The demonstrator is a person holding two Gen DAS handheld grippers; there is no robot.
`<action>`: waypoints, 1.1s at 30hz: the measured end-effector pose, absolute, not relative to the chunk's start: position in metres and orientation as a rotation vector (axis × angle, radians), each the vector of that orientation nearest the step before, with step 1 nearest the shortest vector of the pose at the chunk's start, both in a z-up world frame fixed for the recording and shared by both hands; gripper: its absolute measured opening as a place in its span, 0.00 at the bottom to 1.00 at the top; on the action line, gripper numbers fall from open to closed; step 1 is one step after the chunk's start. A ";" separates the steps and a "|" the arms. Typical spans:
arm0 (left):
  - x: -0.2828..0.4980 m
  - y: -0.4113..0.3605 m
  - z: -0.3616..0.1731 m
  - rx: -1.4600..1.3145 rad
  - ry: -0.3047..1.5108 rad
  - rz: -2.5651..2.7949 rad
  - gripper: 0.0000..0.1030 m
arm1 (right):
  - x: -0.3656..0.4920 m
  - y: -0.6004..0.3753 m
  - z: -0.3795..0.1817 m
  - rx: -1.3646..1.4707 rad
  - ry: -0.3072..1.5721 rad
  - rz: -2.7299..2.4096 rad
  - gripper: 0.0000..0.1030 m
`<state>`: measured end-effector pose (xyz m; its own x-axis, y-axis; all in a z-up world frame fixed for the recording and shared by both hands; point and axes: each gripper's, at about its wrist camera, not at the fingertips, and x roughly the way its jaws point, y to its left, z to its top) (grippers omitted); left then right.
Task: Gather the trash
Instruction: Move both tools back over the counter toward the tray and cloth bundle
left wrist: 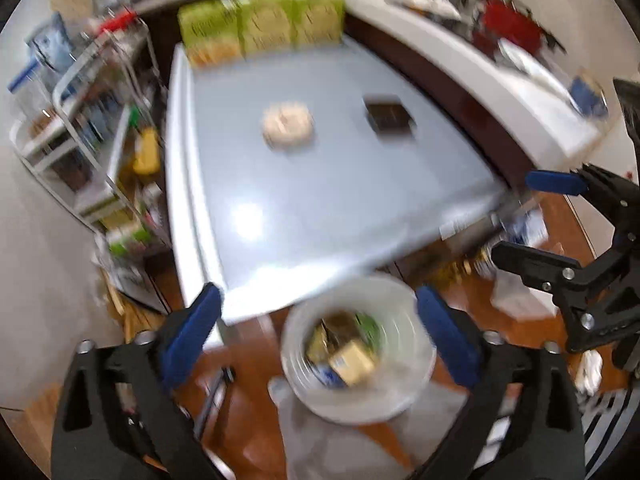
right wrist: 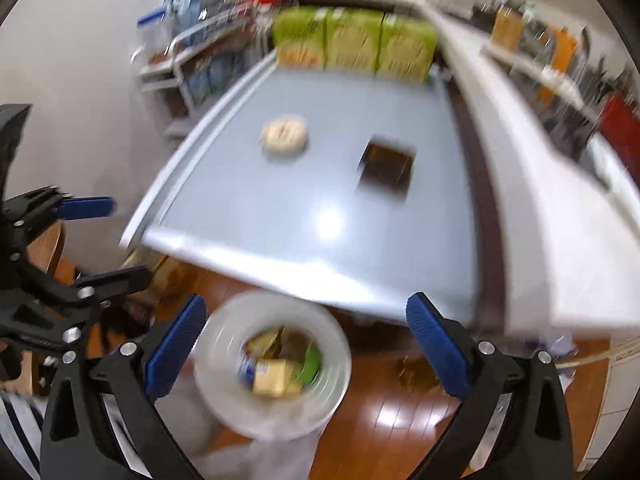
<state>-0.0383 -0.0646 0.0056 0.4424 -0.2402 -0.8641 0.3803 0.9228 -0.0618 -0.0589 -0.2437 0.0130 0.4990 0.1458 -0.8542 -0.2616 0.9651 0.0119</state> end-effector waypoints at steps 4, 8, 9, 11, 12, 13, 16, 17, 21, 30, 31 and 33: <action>-0.006 -0.059 0.022 0.141 0.973 -0.286 0.98 | -0.024 -0.245 0.022 -0.133 0.982 0.174 0.95; 0.021 -0.052 0.024 0.080 0.971 -0.248 0.98 | 0.010 -0.252 0.019 -0.046 0.985 0.152 0.95; 0.026 -0.050 0.025 0.063 0.961 -0.249 0.98 | 0.017 -0.253 0.017 -0.026 0.988 0.153 0.95; 0.037 -0.047 0.023 0.032 0.947 -0.262 0.98 | 0.033 -0.253 0.008 0.006 1.005 0.152 0.95; 0.042 -0.047 0.021 0.031 0.951 -0.263 0.98 | 0.040 -0.253 0.006 0.015 1.017 0.144 0.95; 0.048 -0.047 0.016 0.032 0.966 -0.269 0.98 | 0.048 -0.254 0.001 0.029 1.034 0.141 0.95; 0.065 -0.051 0.006 0.038 0.997 -0.295 0.98 | 0.069 -0.254 -0.011 0.047 1.065 0.124 0.93; 0.068 -0.053 0.003 0.043 1.007 -0.299 0.98 | 0.074 -0.253 -0.014 0.043 1.075 0.116 0.91; 0.085 -0.063 -0.010 0.055 1.034 -0.331 0.98 | 0.091 -0.254 -0.030 0.034 1.114 0.083 0.83; 0.118 -0.086 -0.033 0.105 1.072 -0.376 0.98 | 0.122 -0.268 -0.056 0.100 1.183 0.058 0.79; 0.120 -0.086 -0.034 0.101 1.073 -0.379 0.98 | 0.125 -0.270 -0.058 0.108 1.189 0.057 0.77; 0.124 -0.087 -0.036 0.106 1.076 -0.378 0.98 | 0.129 -0.272 -0.062 0.127 1.208 0.067 0.69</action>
<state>0.1239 -0.0870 -0.0362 0.4175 -0.2496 -0.8737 0.3514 0.9311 -0.0981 0.1293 -0.2723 -0.0623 0.3537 0.1194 -0.9277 0.0162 0.9909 0.1337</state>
